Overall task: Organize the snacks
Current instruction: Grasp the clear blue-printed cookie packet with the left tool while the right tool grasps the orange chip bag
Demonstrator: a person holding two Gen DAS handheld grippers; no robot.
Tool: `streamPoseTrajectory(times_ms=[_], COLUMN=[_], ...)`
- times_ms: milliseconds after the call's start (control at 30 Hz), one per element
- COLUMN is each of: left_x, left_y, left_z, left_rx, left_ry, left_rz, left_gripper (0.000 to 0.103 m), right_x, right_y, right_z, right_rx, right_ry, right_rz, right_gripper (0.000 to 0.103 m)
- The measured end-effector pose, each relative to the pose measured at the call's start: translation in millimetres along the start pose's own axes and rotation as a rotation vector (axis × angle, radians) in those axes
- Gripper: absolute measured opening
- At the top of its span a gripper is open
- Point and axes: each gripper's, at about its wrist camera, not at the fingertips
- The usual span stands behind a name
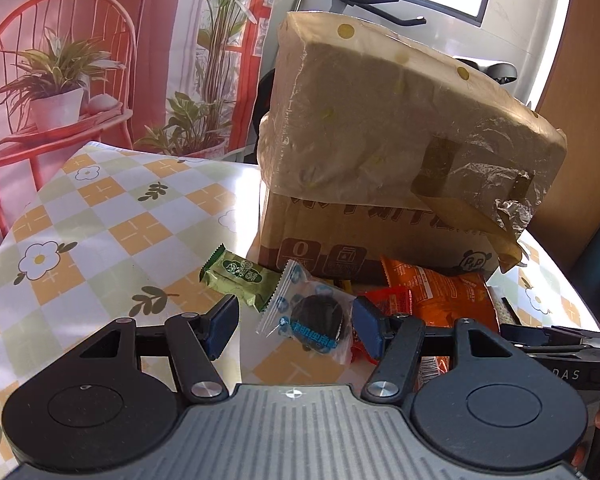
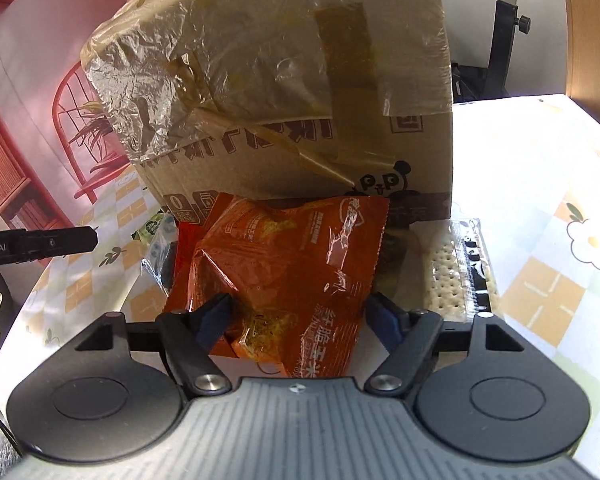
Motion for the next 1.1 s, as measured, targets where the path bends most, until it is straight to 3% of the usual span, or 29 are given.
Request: streamPoseTrajectory(times_ms=[167,267,433,567,667,800,900,1100], left_x=[-2.8,-2.4,-2.3,-5.5,-7.2,-4.6,0.5,17.1], left_y=[1.0,1.2,0.8,-0.5,-5.7,-21.4,-38.2,-67.6], left_z=[-3.3,-0.7,3.4,3.6,2.4,2.8,3.7,-4.8], left_rx=[0.008,0.010,0.009,0.017,0.017,-0.020,0.005,0.053], left_ry=[0.009,0.001,-0.014,-0.028,-0.035,-0.065,-0.065,0.116], left_rz=[0.005,0.000,-0.003,-0.013,-0.034,-0.070,-0.082,-0.096], left_gripper=[0.065,0.065,0.065,0.065,0.065,0.066,0.066,0.068], right_x=[8.4,11.5,11.8,7.4,2.2,-5.7,-7.9,-9.3], right_y=[-3.3,-16.8,-37.2,-27.9,-12.1,0.0,4.7,8.4], right_z=[4.7,8.9,15.2,17.1,20.0,21.2,24.8,27.4], right_rx=[0.042,0.036,0.045,0.072,0.108,0.123,0.109,0.098], right_ry=[-0.026,-0.054,-0.129,-0.149,-0.135,-0.131,-0.146,-0.144], right_rz=[0.057,0.053,-0.001,0.046,0.106,0.128,0.135,0.139], right_gripper=[0.088,0.094,0.094,0.080,0.056,0.045,0.044,0.043])
Point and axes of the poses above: each gripper's, at about its wrist camera, not at the fingertips, and y roughly against the way its jaws point, z to its right, x to its top, and after that the axes turned 3 degrees about -y, right-handed
